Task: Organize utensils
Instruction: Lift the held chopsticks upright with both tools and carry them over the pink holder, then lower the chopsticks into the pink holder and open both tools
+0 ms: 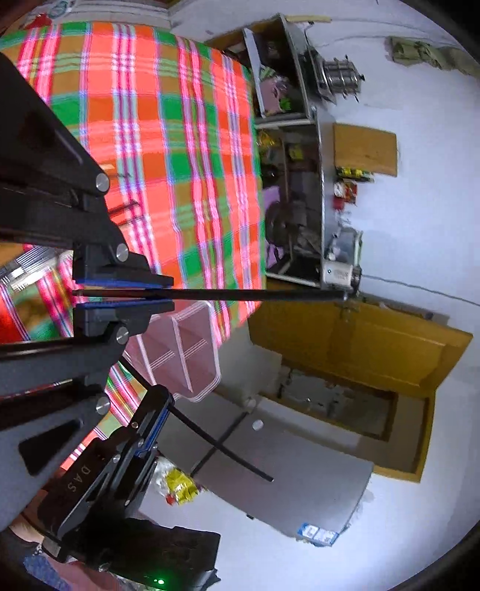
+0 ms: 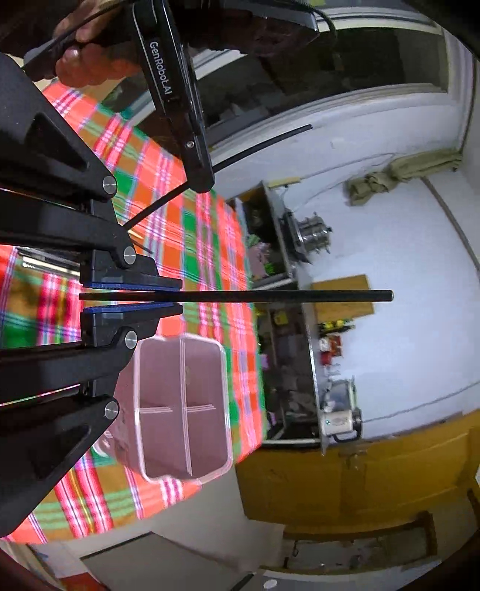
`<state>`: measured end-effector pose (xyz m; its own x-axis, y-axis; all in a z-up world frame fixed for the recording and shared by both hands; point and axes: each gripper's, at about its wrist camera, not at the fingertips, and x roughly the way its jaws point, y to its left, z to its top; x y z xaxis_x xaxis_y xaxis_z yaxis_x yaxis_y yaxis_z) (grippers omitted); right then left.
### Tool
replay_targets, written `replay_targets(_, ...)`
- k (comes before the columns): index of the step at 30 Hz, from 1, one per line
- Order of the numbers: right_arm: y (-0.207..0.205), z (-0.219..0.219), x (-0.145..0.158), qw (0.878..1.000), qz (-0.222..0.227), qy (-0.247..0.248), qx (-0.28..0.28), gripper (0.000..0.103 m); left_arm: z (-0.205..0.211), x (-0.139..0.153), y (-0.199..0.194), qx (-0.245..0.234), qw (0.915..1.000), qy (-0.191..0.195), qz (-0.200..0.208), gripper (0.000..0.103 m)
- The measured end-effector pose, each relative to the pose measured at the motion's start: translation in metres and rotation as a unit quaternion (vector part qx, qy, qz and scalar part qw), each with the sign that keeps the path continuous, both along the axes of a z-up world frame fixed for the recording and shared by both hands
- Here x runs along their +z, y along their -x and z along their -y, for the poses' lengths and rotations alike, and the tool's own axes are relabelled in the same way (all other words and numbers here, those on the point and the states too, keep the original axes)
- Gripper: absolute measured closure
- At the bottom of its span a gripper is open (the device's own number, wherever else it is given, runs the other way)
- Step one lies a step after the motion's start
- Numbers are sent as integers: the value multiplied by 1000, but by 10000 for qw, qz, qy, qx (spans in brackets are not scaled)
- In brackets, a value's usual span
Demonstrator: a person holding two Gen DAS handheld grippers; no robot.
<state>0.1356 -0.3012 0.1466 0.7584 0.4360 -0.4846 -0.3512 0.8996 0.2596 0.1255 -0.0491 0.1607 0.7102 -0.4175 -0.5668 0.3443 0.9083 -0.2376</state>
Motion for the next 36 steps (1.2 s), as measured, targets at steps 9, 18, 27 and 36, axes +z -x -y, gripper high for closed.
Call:
replay_targets(9,-14,38,34,9982,337,-90,-488,97,35,24,-35,-203,9991,348,127,97)
replay_targets(18,-43,51,23,9970,230,-145,-731,97,55,5,-69,-199,9987,452,-149,97)
replay_targets(27,-71,46,-27,9965,-553,118,-619,97,65,-44,-92,-186,9959,267,-845,97)
replay_targets(36,-83,55,-45,9936,-919,184,-625,96,67,-55,-94,-224,9954,291,-883,91)
